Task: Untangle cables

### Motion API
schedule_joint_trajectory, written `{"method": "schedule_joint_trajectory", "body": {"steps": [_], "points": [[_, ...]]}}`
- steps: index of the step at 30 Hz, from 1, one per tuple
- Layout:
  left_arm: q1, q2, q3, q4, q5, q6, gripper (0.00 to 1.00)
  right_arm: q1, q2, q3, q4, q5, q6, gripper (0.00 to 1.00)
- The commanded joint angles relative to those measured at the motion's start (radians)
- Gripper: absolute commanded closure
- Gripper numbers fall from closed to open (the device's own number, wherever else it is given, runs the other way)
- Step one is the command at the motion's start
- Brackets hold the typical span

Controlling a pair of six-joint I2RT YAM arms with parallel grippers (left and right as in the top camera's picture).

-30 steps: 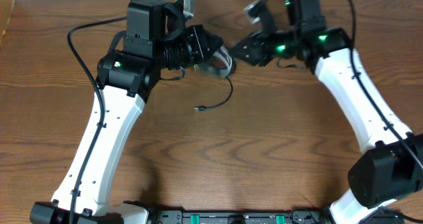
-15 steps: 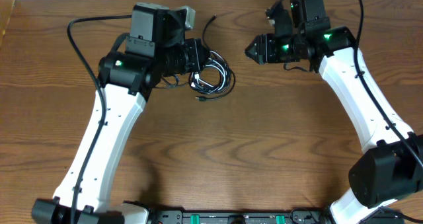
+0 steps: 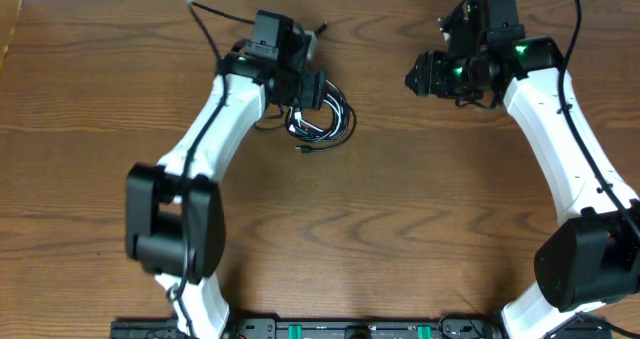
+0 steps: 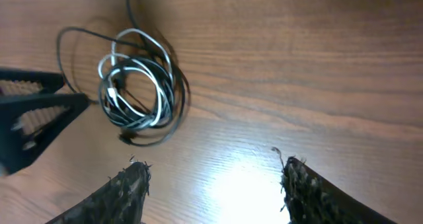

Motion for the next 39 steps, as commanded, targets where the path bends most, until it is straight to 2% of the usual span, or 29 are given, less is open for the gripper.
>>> {"method": "schedule_joint_trajectory", "body": {"steps": [1,10,14,18,20,35,38,39], "points": [[0.029,0.058,-0.005,0.004,-0.042,0.120,0.32,0.006,0.007,-0.003,-0.014,0.029,-0.021,0.37],[0.055,0.131,-0.005,0.011,-0.059,0.134,0.33,0.016,0.007,-0.003,-0.021,0.029,-0.013,0.35],[0.048,0.145,-0.008,-0.008,-0.056,0.134,0.42,0.019,0.007,-0.003,-0.018,0.029,-0.013,0.35],[0.039,0.146,-0.013,-0.010,-0.029,0.134,0.58,0.019,0.007,-0.003,-0.017,0.029,-0.013,0.34],[0.036,0.146,-0.013,-0.010,-0.019,0.133,0.61,0.021,0.007,-0.003,-0.017,0.029,-0.013,0.33],[0.032,0.148,-0.047,0.023,-0.061,0.130,0.62,0.023,0.007,-0.003,-0.025,0.029,-0.014,0.32],[0.032,0.157,-0.047,0.019,-0.060,0.121,0.67,0.023,0.007,-0.003,-0.026,0.029,-0.014,0.31],[0.031,0.163,-0.047,0.019,-0.060,0.106,0.72,0.023,0.007,-0.003,-0.027,0.029,-0.014,0.31]]}}
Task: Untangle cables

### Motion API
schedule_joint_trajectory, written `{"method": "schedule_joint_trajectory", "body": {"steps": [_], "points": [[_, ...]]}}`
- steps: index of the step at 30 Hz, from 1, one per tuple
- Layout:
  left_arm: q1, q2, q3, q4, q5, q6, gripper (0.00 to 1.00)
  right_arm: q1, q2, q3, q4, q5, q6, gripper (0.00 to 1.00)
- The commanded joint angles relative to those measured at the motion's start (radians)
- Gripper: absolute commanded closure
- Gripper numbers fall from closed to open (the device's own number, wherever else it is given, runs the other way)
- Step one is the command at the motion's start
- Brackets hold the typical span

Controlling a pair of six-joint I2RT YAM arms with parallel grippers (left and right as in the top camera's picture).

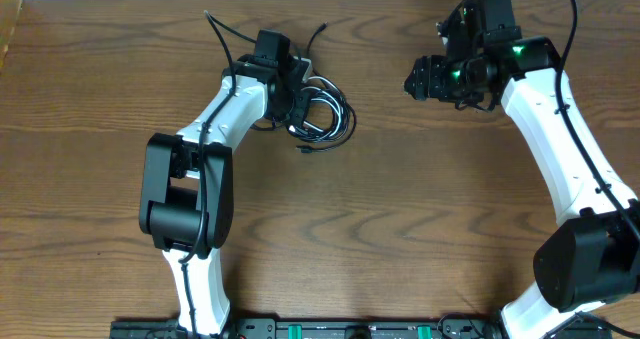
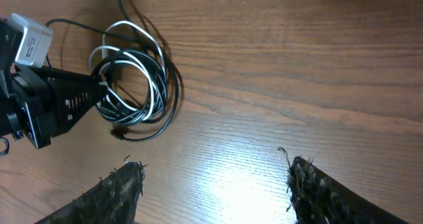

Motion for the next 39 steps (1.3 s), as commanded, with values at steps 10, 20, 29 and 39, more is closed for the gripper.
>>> {"method": "schedule_joint_trajectory", "body": {"steps": [10,20,29,39], "points": [[-0.003,0.039,-0.010,-0.004,-0.005,-0.069,0.92,0.011,0.007,-0.003,-0.008,0.003,-0.005,0.31],[-0.004,-0.097,0.027,-0.058,0.361,-0.104,0.93,0.053,0.007,-0.003,0.038,-0.085,-0.009,0.31],[-0.004,-0.330,0.027,-0.069,0.385,-0.256,0.92,0.135,0.007,-0.003,0.056,-0.085,-0.064,0.29],[-0.004,-0.358,0.027,-0.072,0.494,-0.320,0.93,0.163,0.046,-0.003,0.119,-0.086,-0.037,0.32]]}}
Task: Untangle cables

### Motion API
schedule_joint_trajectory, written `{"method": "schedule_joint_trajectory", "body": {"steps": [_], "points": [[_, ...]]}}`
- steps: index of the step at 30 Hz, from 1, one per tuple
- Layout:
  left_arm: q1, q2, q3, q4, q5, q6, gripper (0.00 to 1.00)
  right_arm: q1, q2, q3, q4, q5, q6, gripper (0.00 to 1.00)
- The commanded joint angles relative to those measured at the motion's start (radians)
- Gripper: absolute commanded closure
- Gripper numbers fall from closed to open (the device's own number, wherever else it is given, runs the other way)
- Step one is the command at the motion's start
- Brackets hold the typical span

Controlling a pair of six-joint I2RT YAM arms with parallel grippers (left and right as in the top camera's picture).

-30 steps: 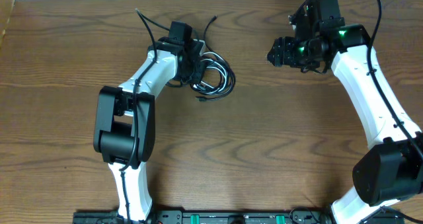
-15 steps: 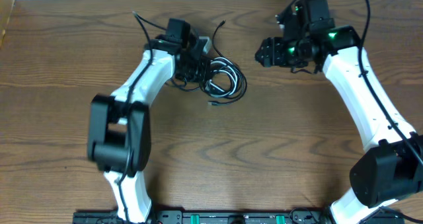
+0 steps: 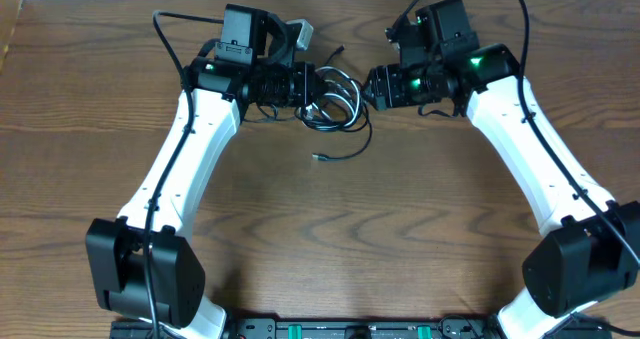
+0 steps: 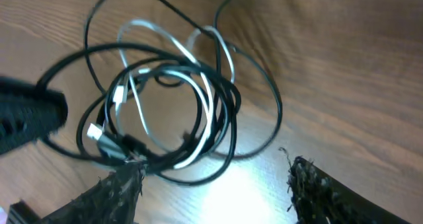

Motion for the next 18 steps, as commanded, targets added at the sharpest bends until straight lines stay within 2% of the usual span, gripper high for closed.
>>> {"method": "schedule_joint_trajectory", "body": {"steps": [1,8,10,14,18], "points": [[0.000,0.000,0.019,0.003,0.089,-0.037,0.92,0.010,0.055,-0.003,0.026,-0.008,0.034,0.32],[0.000,0.000,0.019,0.003,0.093,-0.056,0.93,0.035,0.168,-0.003,0.097,-0.024,0.114,0.36],[0.000,0.000,0.019,0.004,0.101,-0.061,0.92,0.034,0.203,-0.003,0.104,0.027,0.189,0.41],[0.000,-0.017,0.019,0.022,0.107,-0.061,0.93,0.026,0.273,-0.003,0.095,0.159,0.351,0.42],[0.000,-0.094,0.019,0.105,0.105,-0.077,0.92,0.006,0.340,-0.003,0.083,0.180,0.402,0.48]]}}
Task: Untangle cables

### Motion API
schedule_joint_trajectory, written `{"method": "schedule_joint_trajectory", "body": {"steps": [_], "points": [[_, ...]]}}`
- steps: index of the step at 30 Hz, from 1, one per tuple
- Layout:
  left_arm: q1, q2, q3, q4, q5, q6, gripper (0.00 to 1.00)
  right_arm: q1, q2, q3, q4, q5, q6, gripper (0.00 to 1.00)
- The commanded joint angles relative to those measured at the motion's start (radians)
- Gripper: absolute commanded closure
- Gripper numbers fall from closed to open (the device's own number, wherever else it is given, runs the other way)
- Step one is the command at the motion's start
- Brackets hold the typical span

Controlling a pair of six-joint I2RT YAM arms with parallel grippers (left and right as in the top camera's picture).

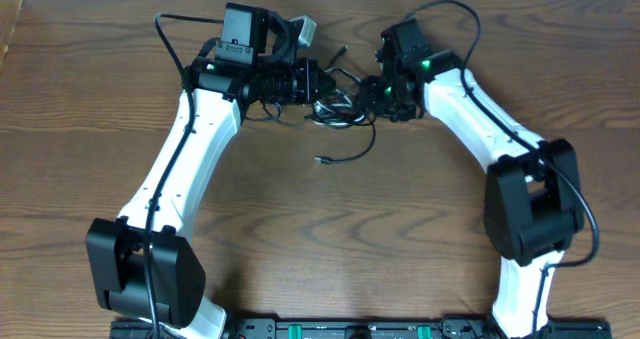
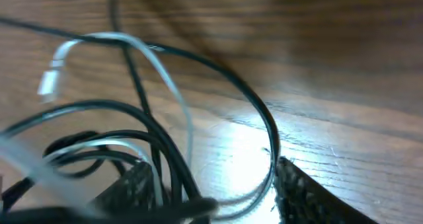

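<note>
A tangle of black and white cables [image 1: 340, 105] hangs near the back middle of the table, with a loose black tail [image 1: 338, 156] trailing toward me. My left gripper [image 1: 308, 83] is at the tangle's left side and looks shut on it. Against the tangle's right side sits my right gripper [image 1: 368, 92]. In the right wrist view the black loops [image 2: 261, 121] and a white cable with its plug [image 2: 50, 84] fill the frame. Some strands run between the spread fingers [image 2: 301, 194] of the right gripper [image 2: 208, 187], which is open.
The brown wooden table [image 1: 320, 239] carries nothing else. A small grey block [image 1: 304, 28] on the left arm sits behind the tangle. Both arms' own black leads arc over the table's far edge [image 1: 180, 19].
My right gripper has moved left from just beside the tangle into its right side, so cable loops now lie between its open fingers. The left gripper and the tangle have hardly shifted.
First the tangle lay on the table with my left gripper over it and the right gripper far off at the right. Then the left gripper was in the loops. Later the tangle was further right and back, held by the left gripper, with the right gripper near; now it reaches into it.
</note>
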Motion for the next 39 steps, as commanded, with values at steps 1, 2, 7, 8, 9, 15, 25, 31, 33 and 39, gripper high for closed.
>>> {"method": "schedule_joint_trajectory", "body": {"steps": [1,2,7,8,9,15,25,31,33,39], "points": [[0.002,-0.117,0.020,0.074,0.027,-0.033,0.92,-0.031,0.069,-0.003,-0.022,0.090,0.113,0.49],[0.002,-0.143,0.020,0.090,0.005,-0.051,0.93,-0.039,0.079,-0.003,-0.031,0.090,0.119,0.51],[0.014,-0.262,0.021,0.127,-0.132,-0.089,0.93,-0.082,0.089,-0.003,-0.070,0.100,0.118,0.51],[0.022,-0.286,0.021,0.129,-0.159,-0.090,0.93,-0.092,0.089,-0.003,-0.073,0.103,0.114,0.51],[0.032,-0.308,0.021,0.131,-0.183,-0.092,0.93,-0.102,0.089,-0.003,-0.077,0.105,0.108,0.51],[0.117,-0.414,0.021,0.122,-0.280,-0.093,0.92,-0.164,0.089,-0.003,-0.099,0.086,0.033,0.52],[0.118,-0.313,0.021,-0.058,-0.280,-0.040,0.92,-0.163,0.075,-0.003,-0.026,-0.432,-0.414,0.49],[0.118,-0.218,0.021,-0.122,-0.280,-0.040,0.93,-0.120,0.075,-0.003,-0.024,-0.413,-0.476,0.53],[0.118,-0.198,0.021,-0.129,-0.279,-0.040,0.93,-0.103,0.076,-0.003,-0.027,-0.357,-0.476,0.59],[0.118,-0.176,0.020,-0.136,-0.280,-0.040,0.92,-0.050,0.086,-0.005,-0.047,-0.151,-0.413,0.63]]}}
